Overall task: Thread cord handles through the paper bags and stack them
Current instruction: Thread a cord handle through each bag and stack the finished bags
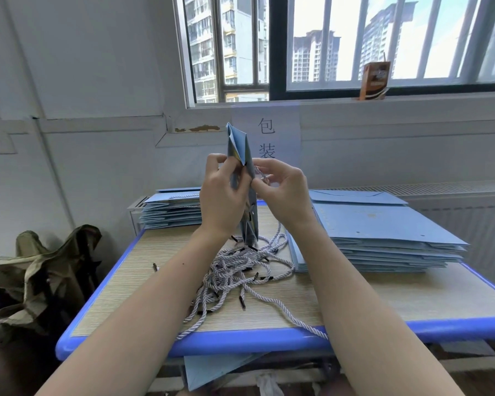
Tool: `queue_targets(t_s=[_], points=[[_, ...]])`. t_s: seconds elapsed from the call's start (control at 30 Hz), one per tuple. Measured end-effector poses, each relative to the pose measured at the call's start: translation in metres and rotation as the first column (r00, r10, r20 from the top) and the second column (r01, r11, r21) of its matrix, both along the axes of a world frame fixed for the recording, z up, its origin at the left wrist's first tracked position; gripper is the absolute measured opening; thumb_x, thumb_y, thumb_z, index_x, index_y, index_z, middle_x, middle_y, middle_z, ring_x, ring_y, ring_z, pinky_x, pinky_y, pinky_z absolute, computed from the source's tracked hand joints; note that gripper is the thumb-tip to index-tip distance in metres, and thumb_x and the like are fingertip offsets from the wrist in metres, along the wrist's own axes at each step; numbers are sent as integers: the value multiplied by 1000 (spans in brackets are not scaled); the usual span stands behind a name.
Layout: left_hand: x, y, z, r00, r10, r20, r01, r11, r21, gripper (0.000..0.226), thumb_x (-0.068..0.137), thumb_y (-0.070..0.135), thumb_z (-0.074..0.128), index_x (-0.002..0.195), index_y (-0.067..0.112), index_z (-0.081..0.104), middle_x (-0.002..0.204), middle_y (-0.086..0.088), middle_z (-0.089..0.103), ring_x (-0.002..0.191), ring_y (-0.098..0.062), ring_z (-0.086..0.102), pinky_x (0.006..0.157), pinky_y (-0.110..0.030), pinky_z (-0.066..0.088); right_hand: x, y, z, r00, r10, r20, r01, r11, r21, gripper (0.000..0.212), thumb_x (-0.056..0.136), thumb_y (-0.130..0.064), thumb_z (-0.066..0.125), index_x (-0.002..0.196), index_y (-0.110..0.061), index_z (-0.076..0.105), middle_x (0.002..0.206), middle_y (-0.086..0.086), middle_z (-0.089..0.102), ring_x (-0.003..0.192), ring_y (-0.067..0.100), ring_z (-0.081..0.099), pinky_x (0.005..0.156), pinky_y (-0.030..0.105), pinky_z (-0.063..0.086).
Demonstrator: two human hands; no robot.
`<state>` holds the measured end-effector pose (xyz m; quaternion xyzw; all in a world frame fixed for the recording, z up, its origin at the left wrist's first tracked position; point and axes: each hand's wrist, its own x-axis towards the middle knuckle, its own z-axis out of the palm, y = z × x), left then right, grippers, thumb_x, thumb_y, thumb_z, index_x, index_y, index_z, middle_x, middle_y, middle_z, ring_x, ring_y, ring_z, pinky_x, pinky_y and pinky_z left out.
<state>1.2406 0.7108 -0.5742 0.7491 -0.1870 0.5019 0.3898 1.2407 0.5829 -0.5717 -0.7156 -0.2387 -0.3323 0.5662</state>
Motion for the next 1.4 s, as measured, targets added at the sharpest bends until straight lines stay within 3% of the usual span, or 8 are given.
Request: queue_targets(t_s=[0.13, 0.27, 0.57, 0.7, 0.87, 1.03, 1.2, 1.4], points=[[1, 2, 2, 999, -26, -24, 26, 1000, 13, 10, 94, 14, 60, 92, 4, 60, 99, -3, 44, 75, -2, 44, 64, -6, 38, 1, 2, -2, 997, -73, 14, 73, 997, -13, 26, 85, -13, 74, 110, -18, 76, 97, -9, 76, 79, 14, 70, 75, 37, 60], [0, 2, 1, 990, -59, -129, 71, 993, 92, 6, 94, 10, 59, 89, 7, 57, 101, -3, 42, 71, 4, 50, 63, -5, 38, 1, 1, -4, 983, -180, 30, 182, 979, -91, 20, 86, -18, 75, 106, -19, 75, 90, -13, 74, 70, 0, 68, 69, 23, 57], [1, 0, -3, 936, -12, -352, 91, 974, 209, 26, 87, 18, 62, 64, 14, 49, 93, -4, 41, 66, -24, 51, 67, -44, 50, 1, -4, -2, 969, -243, -46, 240, 969, -60, 13, 87, -16, 73, 100, -17, 74, 85, -11, 73, 75, 6, 71, 73, 30, 59], [0, 0, -6, 895, 55, -442, 106, 938, 330, 21, 89, 32, 58, 72, 19, 62, 106, -2, 49, 79, -29, 59, 72, -46, 53, 1, -3, -3, 967, -250, -52, 247, 967, -65, 12, 87, -18, 74, 99, -19, 74, 83, -12, 72, 73, 1, 70, 72, 29, 59], [0, -1, -7, 897, 116, -426, 54, 929, 367, 18, 91, 36, 56, 91, 21, 67, 105, 0, 50, 83, -27, 60, 73, -44, 54, 3, -6, -5, 958, -261, -115, 250, 963, -102, 8, 87, -22, 74, 93, -16, 74, 79, -8, 71, 71, 7, 70, 73, 33, 60], [-1, -1, -8, 895, 182, -408, -16, 926, 377, 18, 92, 36, 56, 93, 21, 67, 96, 1, 48, 81, -28, 59, 72, -40, 52, 6, -6, -8, 930, -306, -204, 265, 942, -204, 25, 91, -40, 68, 76, -20, 72, 72, -4, 72, 69, 16, 68, 71, 35, 57], [-2, 0, -7, 941, 185, -284, -103, 954, 280, 12, 90, 28, 60, 86, 18, 56, 90, 2, 53, 76, -26, 57, 64, -36, 50, 4, -6, -7, 941, -269, -205, 230, 953, -198, 21, 90, -33, 67, 80, -19, 78, 70, 0, 72, 69, 20, 69, 72, 46, 60], [-7, -2, -4, 987, 96, -129, -72, 981, 179, 18, 87, 16, 61, 102, 18, 51, 97, 4, 54, 69, -19, 56, 57, -32, 48, 2, -6, -6, 940, -274, -202, 230, 949, -215, 16, 88, -27, 70, 81, -16, 79, 72, -2, 73, 69, 14, 69, 73, 43, 61]])
